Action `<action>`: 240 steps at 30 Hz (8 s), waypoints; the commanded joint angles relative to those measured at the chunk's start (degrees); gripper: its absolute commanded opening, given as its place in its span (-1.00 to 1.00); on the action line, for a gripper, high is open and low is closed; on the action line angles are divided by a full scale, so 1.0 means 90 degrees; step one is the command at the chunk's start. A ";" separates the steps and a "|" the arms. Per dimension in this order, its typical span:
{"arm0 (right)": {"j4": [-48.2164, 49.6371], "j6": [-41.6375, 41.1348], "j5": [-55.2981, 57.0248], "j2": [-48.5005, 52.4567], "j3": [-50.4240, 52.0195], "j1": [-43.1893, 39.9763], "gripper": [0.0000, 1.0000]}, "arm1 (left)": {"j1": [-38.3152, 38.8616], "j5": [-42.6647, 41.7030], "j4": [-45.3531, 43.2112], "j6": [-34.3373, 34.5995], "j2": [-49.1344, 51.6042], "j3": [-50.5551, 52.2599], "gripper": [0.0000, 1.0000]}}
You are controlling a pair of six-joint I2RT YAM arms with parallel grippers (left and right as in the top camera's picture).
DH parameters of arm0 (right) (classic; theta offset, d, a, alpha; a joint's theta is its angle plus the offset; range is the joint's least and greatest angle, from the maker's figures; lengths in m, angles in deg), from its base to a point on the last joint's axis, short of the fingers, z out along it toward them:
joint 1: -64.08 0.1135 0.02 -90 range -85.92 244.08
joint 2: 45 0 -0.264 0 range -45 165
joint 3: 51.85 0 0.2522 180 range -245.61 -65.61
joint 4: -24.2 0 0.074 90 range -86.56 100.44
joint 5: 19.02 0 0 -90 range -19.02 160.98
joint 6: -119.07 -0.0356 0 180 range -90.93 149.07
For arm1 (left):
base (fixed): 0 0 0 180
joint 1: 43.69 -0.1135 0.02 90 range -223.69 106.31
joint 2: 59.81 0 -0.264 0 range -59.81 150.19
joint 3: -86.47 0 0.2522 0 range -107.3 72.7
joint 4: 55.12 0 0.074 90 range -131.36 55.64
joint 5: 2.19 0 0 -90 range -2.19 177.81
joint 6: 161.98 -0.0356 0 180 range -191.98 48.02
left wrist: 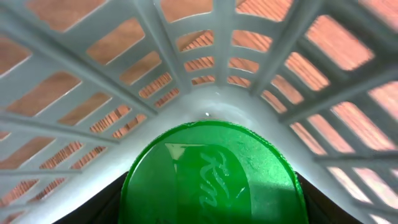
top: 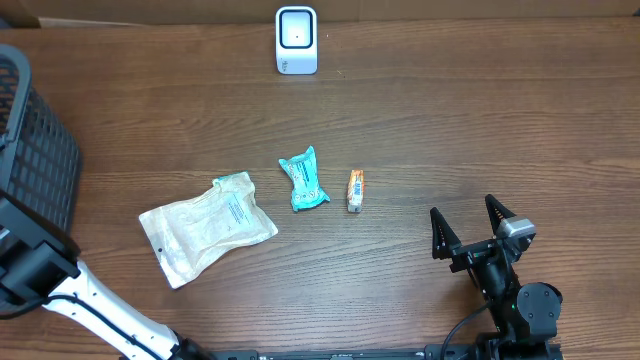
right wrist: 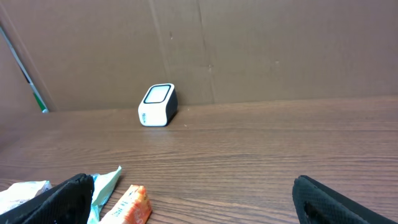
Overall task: Scan the item barcode
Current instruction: 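Reach the left gripper into the basket and grasp the green-lid jar, then lift the green-lid jar out and set it upright on the table, then release the jar and raise the left gripper back toward the basket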
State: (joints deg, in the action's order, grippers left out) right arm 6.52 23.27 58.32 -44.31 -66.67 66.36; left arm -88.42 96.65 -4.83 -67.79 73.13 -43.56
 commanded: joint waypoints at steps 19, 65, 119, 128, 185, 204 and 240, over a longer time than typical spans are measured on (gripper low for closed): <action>0.0036 -0.0015 0.0019 -0.0051 0.0066 -0.0012 1.00 | -0.0019 -0.2436 0.0478 0.1574 -0.3665 -0.0005 -0.05; 0.0036 -0.0015 0.0019 -0.0051 0.0066 -0.0012 1.00 | 0.5238 -0.2191 0.3572 0.1100 -0.2514 -0.0005 -0.11; 0.0036 -0.0015 0.0019 -0.0051 0.0066 -0.0012 1.00 | 0.5938 -0.0685 0.2630 0.1579 -0.0879 0.1209 0.38; 0.0036 -0.0015 0.0019 -0.0051 0.0066 -0.0012 1.00 | 0.5933 -0.0680 0.2849 0.1532 -0.1103 0.0937 0.40; 0.0036 -0.0015 0.0019 -0.0051 0.0066 -0.0012 1.00 | 0.3276 -0.1921 0.4082 0.0845 -0.3774 0.0318 0.99; 0.0036 -0.0015 0.0019 -0.0051 0.0066 -0.0012 1.00 | 0.3276 -0.1919 0.4082 0.0848 -0.3774 0.0318 0.99; 0.0036 -0.0015 0.0019 -0.0051 0.0066 -0.0012 1.00 | 0.3276 -0.1921 0.4082 0.0848 -0.3774 0.0318 0.99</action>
State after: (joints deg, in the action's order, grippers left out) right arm 6.54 23.25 58.32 -44.31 -66.67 66.36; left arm -59.07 80.24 31.78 -61.19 39.19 -40.26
